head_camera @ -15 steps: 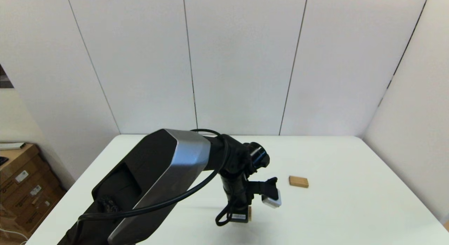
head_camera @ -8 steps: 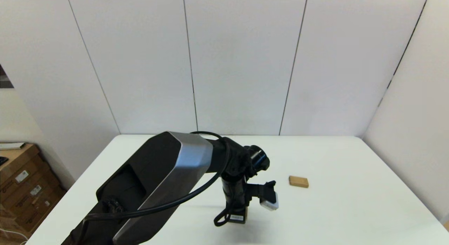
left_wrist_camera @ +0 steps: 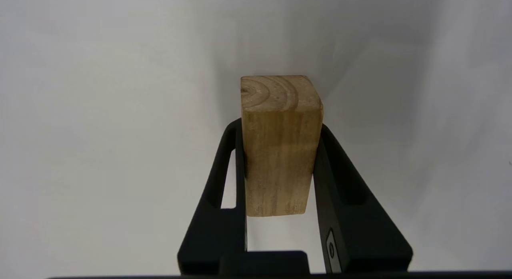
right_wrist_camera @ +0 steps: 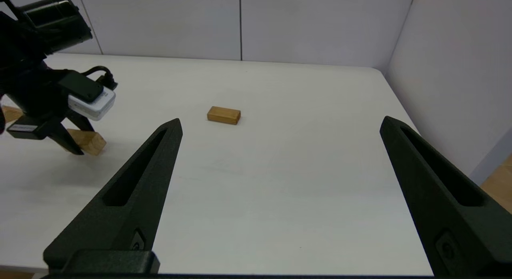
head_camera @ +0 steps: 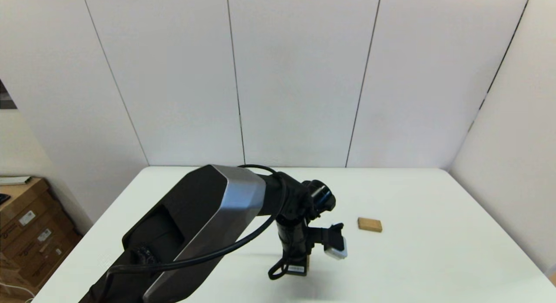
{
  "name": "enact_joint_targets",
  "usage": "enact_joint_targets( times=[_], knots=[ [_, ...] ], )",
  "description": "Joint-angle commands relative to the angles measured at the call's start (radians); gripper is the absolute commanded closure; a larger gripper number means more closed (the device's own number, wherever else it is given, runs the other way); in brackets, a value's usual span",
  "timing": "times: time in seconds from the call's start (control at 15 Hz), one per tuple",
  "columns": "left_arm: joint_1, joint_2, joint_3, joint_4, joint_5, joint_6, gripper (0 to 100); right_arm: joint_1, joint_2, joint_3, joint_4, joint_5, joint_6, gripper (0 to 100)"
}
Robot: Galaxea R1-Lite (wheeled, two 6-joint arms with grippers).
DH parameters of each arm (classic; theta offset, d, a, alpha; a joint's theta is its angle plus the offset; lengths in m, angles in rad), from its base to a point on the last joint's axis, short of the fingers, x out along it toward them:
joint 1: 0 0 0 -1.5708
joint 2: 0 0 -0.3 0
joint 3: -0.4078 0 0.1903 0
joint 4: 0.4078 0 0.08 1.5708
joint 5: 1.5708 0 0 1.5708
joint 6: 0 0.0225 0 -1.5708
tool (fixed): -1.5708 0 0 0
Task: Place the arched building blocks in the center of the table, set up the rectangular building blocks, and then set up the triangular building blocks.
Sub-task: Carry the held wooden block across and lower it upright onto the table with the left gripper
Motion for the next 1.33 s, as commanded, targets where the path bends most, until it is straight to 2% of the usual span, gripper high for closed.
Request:
enact_joint_targets(
  times=[0.07, 0.2, 1.33],
  knots=[
    [-0.003, 0.009, 0.000, -0.015, 0.013, -0.003, 100, 0.000, -0.002, 0.002, 0.000, 0.001, -0.001, 0],
    [-0.007, 0.015, -0.003, -0.037, 0.045, -0.006, 100, 0.000, 0.000, 0.002, 0.000, 0.001, -0.001, 0],
    [-0.014, 0.012, -0.005, -0.020, 0.045, -0.067, 100, 0.000, 0.000, 0.002, 0.000, 0.001, -0.001, 0]
  ],
)
